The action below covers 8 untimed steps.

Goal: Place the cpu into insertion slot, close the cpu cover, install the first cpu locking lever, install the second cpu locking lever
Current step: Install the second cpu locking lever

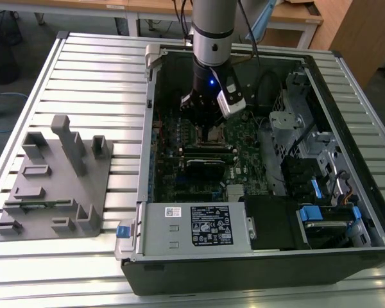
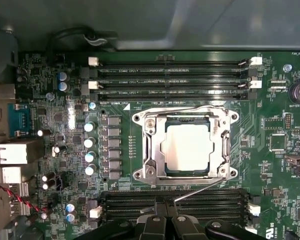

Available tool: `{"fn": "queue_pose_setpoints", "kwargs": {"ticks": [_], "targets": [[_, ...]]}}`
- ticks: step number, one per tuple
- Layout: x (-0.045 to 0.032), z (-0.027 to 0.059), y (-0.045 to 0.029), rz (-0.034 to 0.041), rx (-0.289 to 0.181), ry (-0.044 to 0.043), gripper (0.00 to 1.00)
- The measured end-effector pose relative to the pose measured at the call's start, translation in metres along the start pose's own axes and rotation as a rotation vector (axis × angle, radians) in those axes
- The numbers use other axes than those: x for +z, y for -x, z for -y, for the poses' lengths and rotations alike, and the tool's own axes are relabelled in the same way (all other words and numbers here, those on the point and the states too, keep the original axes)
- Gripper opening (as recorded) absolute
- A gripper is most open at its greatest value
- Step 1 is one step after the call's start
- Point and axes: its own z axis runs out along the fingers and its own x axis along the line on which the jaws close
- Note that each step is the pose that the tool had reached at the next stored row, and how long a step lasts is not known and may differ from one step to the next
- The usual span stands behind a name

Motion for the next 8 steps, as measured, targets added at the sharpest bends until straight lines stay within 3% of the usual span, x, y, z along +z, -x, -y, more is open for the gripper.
{"fn": "queue_pose_setpoints", "kwargs": {"ticks": [8], "targets": [[0.0014,0.0011,-0.0021,-0.0001,0.0,-0.0001,0.11]]}}
